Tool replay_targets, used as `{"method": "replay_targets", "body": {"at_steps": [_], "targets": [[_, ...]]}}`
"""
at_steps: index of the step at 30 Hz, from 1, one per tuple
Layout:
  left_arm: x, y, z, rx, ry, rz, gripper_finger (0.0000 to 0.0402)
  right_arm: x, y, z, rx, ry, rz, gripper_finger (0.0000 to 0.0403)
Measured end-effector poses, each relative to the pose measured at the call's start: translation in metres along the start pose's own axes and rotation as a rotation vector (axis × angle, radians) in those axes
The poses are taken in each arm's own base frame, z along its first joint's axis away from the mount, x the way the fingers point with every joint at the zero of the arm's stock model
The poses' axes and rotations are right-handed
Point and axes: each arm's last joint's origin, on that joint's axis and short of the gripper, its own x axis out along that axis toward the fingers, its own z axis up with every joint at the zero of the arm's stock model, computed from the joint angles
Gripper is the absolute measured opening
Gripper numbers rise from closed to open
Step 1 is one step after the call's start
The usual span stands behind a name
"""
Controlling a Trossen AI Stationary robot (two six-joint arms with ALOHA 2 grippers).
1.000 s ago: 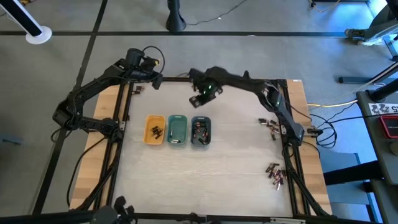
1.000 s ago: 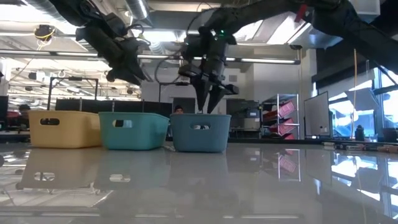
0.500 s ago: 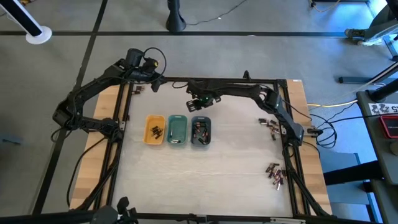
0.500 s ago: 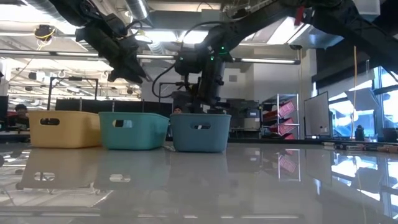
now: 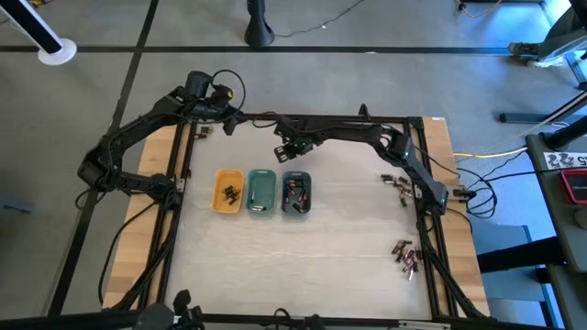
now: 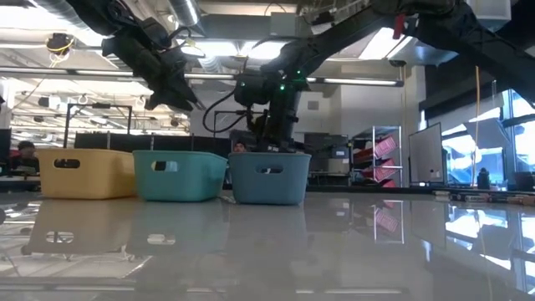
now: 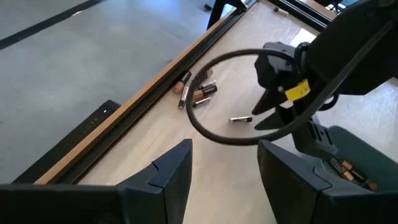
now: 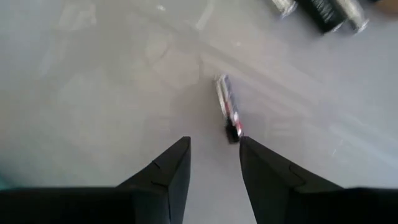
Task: Sort batteries
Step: Put the silver battery into the green bin
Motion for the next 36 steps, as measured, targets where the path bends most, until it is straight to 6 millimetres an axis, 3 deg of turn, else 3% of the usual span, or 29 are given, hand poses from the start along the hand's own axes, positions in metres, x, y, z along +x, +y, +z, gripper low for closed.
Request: {"method": "replay_targets", "body": {"at_steps": [14, 18, 21, 26, 36], "targets": [[0.003, -0.006, 0.002, 0.013, -0.012, -0.022, 0.0170, 0.005, -0.002, 0.004, -0.012, -0.023, 0.006, 0.0140], [0.004, -0.008, 0.002, 0.015, -0.010, -0.027, 0.0170, -0.005, 0.001, 0.010, -0.046, -0.027, 0.024, 0.0137], [0.004, -0.008, 0.002, 0.013, -0.009, -0.027, 0.0170, -0.012, 0.001, 0.015, -0.070, -0.027, 0.059, 0.0108], [0.004, -0.007, 0.002, 0.012, -0.008, -0.027, 0.0170, -0.012, -0.008, 0.023, -0.109, 0.003, 0.113, 0.0012], [0.004, -0.007, 0.002, 0.007, -0.008, -0.027, 0.0170, 0.002, -0.050, 0.038, -0.011, 0.121, 0.083, 0.0003]]}}
